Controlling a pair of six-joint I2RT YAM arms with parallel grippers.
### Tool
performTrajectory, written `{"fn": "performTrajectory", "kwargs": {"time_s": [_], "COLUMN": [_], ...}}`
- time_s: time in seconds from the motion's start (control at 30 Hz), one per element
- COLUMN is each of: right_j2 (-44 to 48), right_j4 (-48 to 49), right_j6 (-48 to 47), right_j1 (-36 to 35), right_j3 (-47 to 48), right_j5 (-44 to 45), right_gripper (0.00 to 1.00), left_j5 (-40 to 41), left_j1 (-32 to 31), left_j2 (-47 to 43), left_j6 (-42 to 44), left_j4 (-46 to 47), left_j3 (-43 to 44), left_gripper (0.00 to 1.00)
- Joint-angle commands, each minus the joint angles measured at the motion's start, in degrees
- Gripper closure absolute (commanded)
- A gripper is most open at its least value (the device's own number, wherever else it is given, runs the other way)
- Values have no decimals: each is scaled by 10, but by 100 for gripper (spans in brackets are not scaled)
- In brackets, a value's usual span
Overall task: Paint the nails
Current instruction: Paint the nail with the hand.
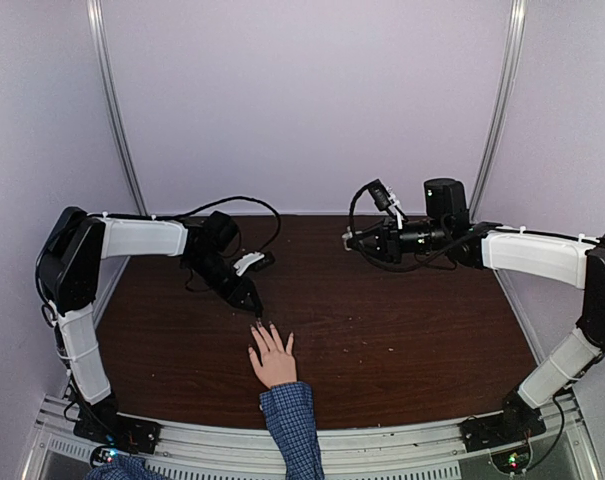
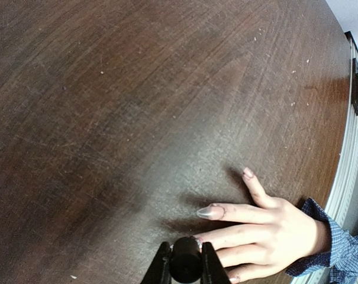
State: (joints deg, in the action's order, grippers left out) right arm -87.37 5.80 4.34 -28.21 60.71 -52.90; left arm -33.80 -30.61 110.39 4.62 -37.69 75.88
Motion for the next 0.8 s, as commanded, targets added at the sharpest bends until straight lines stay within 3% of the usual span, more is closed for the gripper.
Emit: {"fn": "performTrajectory", "kwargs": {"time_s": [0.0,0.77], "right_j2": [2,3], "right_j4": [15,12], "right_j6": [1,0], "right_j1": [5,5], "right_j3": [-3,-4], "right_j5": [-9,-8], "right_gripper": [100,100], "left_j5": [10,26], "left_j1": [-3,10], "left_j2": [9,6], "left_j6": [8,8], "left_j4": [-5,-16], "left_j3": [16,21], "left_gripper": [100,100]}}
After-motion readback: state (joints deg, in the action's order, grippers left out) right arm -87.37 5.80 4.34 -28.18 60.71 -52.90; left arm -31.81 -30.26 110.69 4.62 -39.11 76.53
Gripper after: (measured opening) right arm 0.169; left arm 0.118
